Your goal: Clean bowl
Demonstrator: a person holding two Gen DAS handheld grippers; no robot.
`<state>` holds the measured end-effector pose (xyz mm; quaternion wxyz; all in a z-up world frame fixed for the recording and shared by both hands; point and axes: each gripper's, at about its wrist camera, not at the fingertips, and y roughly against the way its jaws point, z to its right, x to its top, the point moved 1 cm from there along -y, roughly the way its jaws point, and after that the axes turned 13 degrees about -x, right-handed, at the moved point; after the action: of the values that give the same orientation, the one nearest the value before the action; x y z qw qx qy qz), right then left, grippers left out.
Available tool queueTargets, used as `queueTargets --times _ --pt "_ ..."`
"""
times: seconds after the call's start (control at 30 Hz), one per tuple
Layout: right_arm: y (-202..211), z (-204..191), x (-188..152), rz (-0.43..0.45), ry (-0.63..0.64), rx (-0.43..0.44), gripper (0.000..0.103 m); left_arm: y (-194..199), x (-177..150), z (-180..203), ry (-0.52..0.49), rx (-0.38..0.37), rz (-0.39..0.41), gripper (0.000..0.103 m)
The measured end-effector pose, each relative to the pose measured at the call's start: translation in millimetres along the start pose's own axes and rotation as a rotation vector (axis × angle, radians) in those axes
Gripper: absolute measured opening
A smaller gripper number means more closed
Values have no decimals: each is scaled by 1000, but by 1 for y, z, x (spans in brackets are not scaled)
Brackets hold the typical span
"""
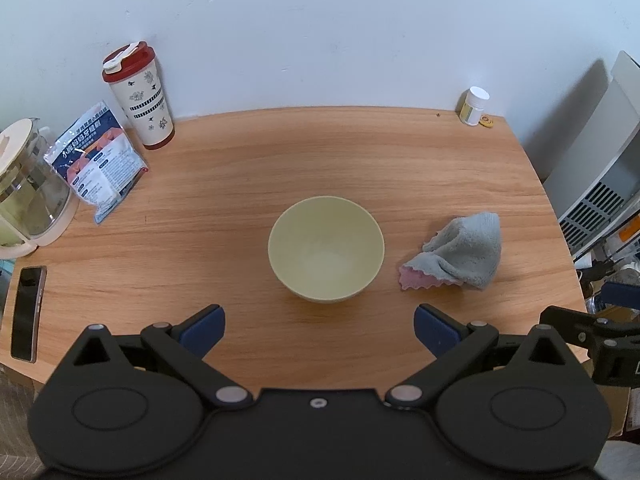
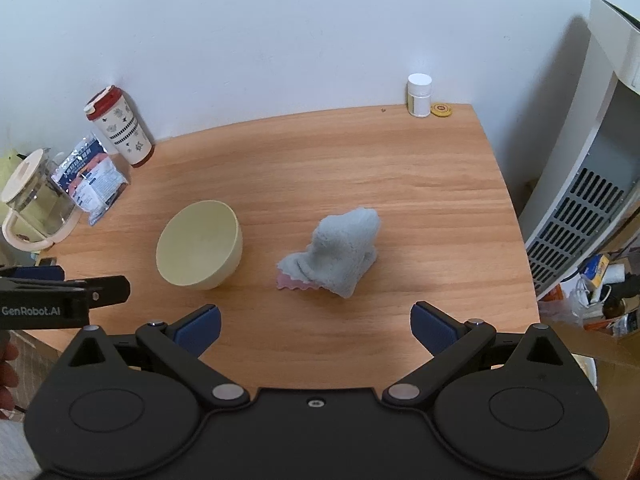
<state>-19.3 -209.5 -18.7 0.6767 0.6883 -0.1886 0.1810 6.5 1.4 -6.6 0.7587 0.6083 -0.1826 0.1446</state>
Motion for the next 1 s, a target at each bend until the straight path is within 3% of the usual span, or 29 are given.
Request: queueTargets --times 1.0 --pt "-3 -7 9 -4 38 -1 103 -4 1 1 17 10 1 103"
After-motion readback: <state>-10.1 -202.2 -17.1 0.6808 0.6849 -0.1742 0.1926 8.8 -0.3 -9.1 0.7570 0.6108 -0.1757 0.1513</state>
